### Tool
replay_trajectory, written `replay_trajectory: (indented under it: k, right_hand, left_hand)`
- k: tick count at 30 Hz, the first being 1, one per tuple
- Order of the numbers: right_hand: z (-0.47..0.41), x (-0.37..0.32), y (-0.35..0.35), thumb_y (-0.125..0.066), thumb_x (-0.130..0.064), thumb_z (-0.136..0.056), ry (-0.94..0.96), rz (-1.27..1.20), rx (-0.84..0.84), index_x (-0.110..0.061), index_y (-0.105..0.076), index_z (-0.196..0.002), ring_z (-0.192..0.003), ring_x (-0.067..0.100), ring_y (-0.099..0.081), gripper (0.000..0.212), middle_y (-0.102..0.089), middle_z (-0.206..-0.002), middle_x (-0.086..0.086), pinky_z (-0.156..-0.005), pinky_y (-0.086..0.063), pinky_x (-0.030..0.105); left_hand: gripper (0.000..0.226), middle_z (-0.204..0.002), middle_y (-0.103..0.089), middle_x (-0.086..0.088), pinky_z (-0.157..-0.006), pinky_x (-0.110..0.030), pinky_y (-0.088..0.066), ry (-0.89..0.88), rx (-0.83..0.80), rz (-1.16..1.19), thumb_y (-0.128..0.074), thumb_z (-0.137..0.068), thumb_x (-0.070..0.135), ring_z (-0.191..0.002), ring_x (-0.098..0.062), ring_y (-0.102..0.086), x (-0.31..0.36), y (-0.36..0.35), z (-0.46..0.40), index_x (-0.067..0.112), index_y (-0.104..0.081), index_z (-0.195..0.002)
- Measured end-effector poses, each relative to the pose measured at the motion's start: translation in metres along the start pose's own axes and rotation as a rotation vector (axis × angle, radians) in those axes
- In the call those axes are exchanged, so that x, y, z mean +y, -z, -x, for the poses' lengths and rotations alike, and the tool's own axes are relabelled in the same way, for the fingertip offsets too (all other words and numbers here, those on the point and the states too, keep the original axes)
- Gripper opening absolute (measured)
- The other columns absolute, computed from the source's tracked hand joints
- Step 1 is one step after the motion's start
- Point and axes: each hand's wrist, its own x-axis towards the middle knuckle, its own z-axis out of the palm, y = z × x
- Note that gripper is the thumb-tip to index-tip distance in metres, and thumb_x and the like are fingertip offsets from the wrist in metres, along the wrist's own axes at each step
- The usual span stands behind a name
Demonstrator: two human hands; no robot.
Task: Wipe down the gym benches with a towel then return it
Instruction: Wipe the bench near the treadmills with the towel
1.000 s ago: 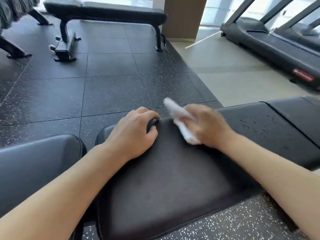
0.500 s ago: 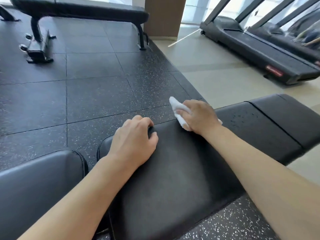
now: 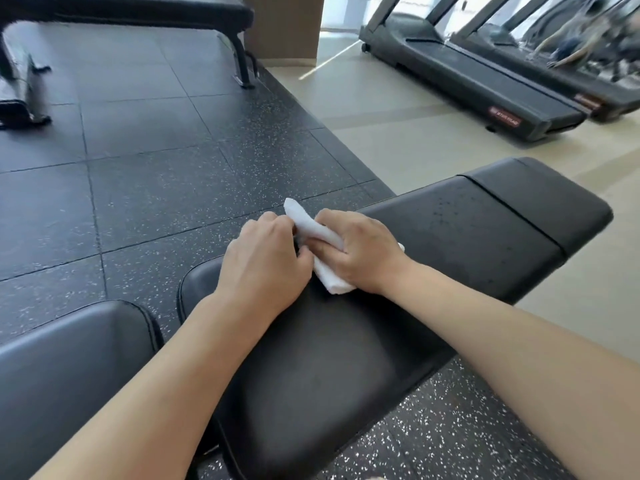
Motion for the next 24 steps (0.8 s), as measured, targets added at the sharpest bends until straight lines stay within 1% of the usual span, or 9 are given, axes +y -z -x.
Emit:
replay_trajectory:
  k: [3,9,12,14,17,18,20,21,24]
  right_hand:
    - [-0.003,0.005,-0.002,-0.06,-0.047,-0.096,-0.024,0.012,0.02,-0.022,-0.055,-0.085,-0.074,0.012,-0.05,0.028,-0.061,-0.077,-0.008,-0.065,-0.034,0.034]
    - [-0.006,0.012,-0.011,-0.056,-0.049,-0.097,0.043,0.06,0.061,-0.025,-0.044,-0.081,-0.074,0.017,-0.048,0.031,-0.051,-0.07,-0.011,-0.064,-0.034,0.035]
    - [-0.003,0.012,-0.011,-0.061,-0.038,-0.094,0.155,0.033,0.156,-0.029,-0.039,-0.095,-0.069,0.017,-0.043,0.024,-0.038,-0.06,-0.02,-0.053,-0.027,0.029]
    - [-0.003,0.012,-0.01,-0.062,-0.034,-0.091,0.198,0.018,0.185,-0.033,-0.033,-0.108,-0.069,0.019,-0.042,0.033,-0.035,-0.059,-0.021,-0.053,-0.028,0.027]
    - [-0.008,0.016,-0.013,-0.05,-0.044,-0.097,0.141,0.076,0.054,-0.032,-0.045,-0.103,-0.085,0.023,-0.055,0.014,-0.054,-0.078,-0.013,-0.069,-0.038,0.036]
    - [-0.009,0.017,-0.013,-0.046,-0.046,-0.099,0.118,0.085,0.012,-0.031,-0.048,-0.1,-0.093,0.024,-0.057,0.015,-0.06,-0.088,-0.01,-0.074,-0.04,0.037]
    - [-0.005,0.018,-0.011,-0.043,-0.045,-0.1,0.125,0.087,-0.031,-0.028,-0.053,-0.109,-0.1,0.024,-0.057,0.022,-0.064,-0.101,-0.006,-0.083,-0.045,0.039]
    - [0.001,0.018,-0.007,-0.043,-0.045,-0.1,0.147,0.084,-0.046,-0.027,-0.053,-0.112,-0.102,0.024,-0.057,0.024,-0.064,-0.102,-0.006,-0.085,-0.046,0.04]
    - [0.036,0.029,0.008,-0.046,-0.048,-0.101,0.226,0.031,-0.069,-0.028,-0.043,-0.094,-0.098,0.023,-0.055,0.021,-0.062,-0.1,-0.006,-0.077,-0.038,0.037]
  left_hand:
    - [0.02,-0.111,-0.058,-0.003,-0.091,-0.047,-0.048,0.007,0.0,-0.008,-0.049,-0.097,0.03,-0.108,-0.029,-0.052,0.005,-0.005,-0.002,0.015,-0.059,-0.106]
    - [0.012,-0.104,-0.056,0.0,-0.087,-0.045,-0.043,-0.011,0.058,0.02,-0.045,-0.099,0.027,-0.101,-0.026,-0.049,0.0,-0.019,-0.001,0.018,-0.052,-0.097]
    - [0.013,-0.106,-0.058,0.0,-0.093,-0.044,-0.043,-0.036,0.101,0.05,-0.046,-0.099,0.023,-0.104,-0.025,-0.051,-0.005,-0.024,-0.003,0.018,-0.057,-0.101]
    - [0.012,-0.108,-0.058,0.002,-0.09,-0.041,-0.043,-0.036,0.133,0.03,-0.047,-0.099,0.023,-0.105,-0.022,-0.051,-0.006,-0.028,-0.003,0.018,-0.058,-0.102]
    - [0.009,-0.101,-0.054,0.005,-0.08,-0.034,-0.035,-0.023,0.186,-0.047,-0.047,-0.096,0.021,-0.098,-0.018,-0.048,-0.003,-0.032,0.002,0.018,-0.056,-0.097]
    - [0.008,-0.097,-0.052,0.006,-0.077,-0.033,-0.033,-0.01,0.198,-0.076,-0.047,-0.096,0.02,-0.095,-0.018,-0.047,-0.001,-0.033,0.005,0.018,-0.055,-0.094]
    - [0.01,-0.093,-0.05,0.007,-0.073,-0.033,-0.03,0.019,0.201,-0.122,-0.046,-0.097,0.021,-0.092,-0.018,-0.047,0.004,-0.033,0.01,0.021,-0.052,-0.089]
    - [0.012,-0.092,-0.05,0.006,-0.073,-0.033,-0.03,0.04,0.198,-0.131,-0.046,-0.098,0.021,-0.092,-0.02,-0.049,0.006,-0.032,0.013,0.022,-0.051,-0.087]
    - [0.017,-0.106,-0.061,0.001,-0.08,-0.034,-0.036,0.082,0.204,-0.141,-0.045,-0.1,0.023,-0.103,-0.025,-0.056,0.019,-0.033,0.021,0.018,-0.062,-0.098]
